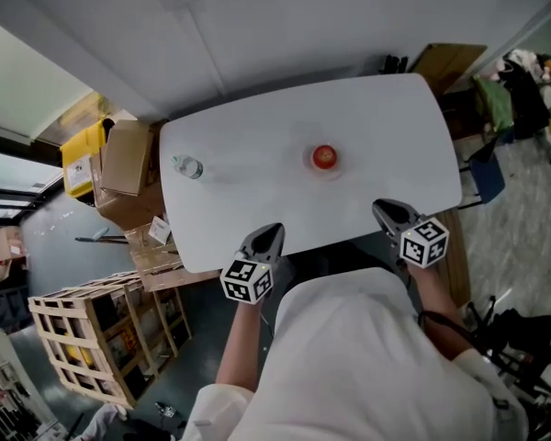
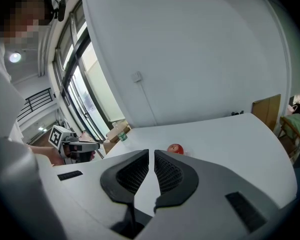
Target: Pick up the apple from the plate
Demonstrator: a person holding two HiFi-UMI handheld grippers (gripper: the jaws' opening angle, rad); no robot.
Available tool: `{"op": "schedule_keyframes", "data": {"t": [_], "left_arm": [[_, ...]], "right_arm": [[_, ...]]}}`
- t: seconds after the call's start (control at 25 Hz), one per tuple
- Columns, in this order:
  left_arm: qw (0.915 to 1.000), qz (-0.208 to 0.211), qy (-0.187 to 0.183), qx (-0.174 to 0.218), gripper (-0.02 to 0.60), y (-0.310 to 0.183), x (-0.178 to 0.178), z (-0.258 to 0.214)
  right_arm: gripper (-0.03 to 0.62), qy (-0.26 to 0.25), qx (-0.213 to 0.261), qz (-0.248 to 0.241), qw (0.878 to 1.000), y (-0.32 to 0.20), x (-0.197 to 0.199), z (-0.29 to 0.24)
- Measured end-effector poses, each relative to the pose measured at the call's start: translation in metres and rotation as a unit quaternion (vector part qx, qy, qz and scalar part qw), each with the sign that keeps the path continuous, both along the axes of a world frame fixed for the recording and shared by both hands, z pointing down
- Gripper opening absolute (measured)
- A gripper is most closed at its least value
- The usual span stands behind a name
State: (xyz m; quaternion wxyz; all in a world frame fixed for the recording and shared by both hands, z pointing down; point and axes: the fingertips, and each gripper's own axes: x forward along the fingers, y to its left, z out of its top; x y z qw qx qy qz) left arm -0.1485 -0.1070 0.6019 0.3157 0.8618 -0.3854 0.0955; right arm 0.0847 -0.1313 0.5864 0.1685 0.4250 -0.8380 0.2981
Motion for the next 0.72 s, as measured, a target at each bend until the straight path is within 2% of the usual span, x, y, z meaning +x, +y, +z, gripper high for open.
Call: {"op": "schedule_keyframes", "data": {"t": [0.24, 0.72], "left_arm": [[0.9996, -0.024, -0.004, -0.011, 0.002, -0.012, 0.003, 0.003], [0.9956, -0.086, -0.01, -0.035, 0.002, -0.049, 0.005, 0.012]], "right_arm": [[0.04, -0.004, -0.014, -0.01, 1.0, -0.028, 0.002, 0.014], [0.044, 0.002, -0.047, -0.089, 0.995, -0.09, -0.02, 0.049]]}}
